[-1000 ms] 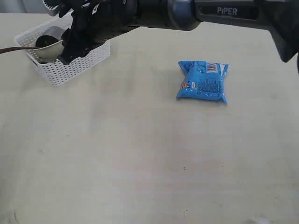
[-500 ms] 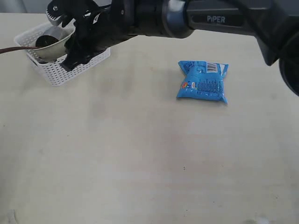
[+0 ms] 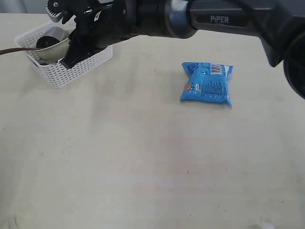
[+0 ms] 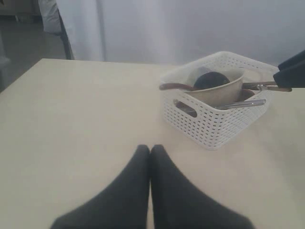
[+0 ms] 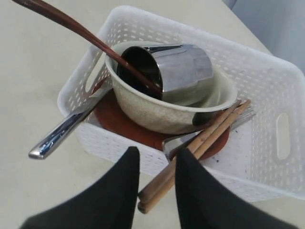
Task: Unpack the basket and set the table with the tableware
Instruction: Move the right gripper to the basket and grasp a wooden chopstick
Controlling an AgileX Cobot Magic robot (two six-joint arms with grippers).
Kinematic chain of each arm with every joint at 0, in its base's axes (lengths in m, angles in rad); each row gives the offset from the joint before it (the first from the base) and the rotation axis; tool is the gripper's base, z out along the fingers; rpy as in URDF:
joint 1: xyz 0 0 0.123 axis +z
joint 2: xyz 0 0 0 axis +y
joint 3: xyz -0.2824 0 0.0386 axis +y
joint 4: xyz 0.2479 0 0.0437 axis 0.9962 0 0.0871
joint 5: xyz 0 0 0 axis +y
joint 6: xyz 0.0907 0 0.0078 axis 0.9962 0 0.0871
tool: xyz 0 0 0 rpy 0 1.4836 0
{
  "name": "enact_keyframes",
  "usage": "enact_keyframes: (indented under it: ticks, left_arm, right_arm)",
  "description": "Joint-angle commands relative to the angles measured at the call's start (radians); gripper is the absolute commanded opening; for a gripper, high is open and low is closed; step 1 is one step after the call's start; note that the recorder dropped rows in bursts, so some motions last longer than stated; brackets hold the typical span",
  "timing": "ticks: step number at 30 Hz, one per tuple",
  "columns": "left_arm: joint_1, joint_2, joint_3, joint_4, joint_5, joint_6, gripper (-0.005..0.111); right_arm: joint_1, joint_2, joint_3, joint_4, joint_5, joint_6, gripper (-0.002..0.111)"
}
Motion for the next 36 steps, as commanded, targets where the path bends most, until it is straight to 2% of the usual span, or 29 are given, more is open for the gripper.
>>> enact_keyframes:
  ticks: [1,29,32,36]
  left_arm:
    - [0.002,-0.003,0.007,0.000,-0.003,0.000,0.000]
    - [0.002,-0.003,0.007,0.000,-0.003,0.000,0.000]
    - [0.002,-0.003,0.007,0.000,-0.003,0.000,0.000]
    - [0.002,-0.003,0.007,0.000,-0.003,0.000,0.000]
  right_arm:
    - [-0.001,0.001,-0.004,-0.010,-0.009,-0.004,0.026]
    - [-0.001,0.011,-0.004,-0.008,-0.028,0.025,0.026]
    - [-0.002,0.011,-0.004,-0.008,-0.028,0.025,0.020]
    - [-0.007,0.011,-0.004,-0.008,-0.028,0.025,0.003]
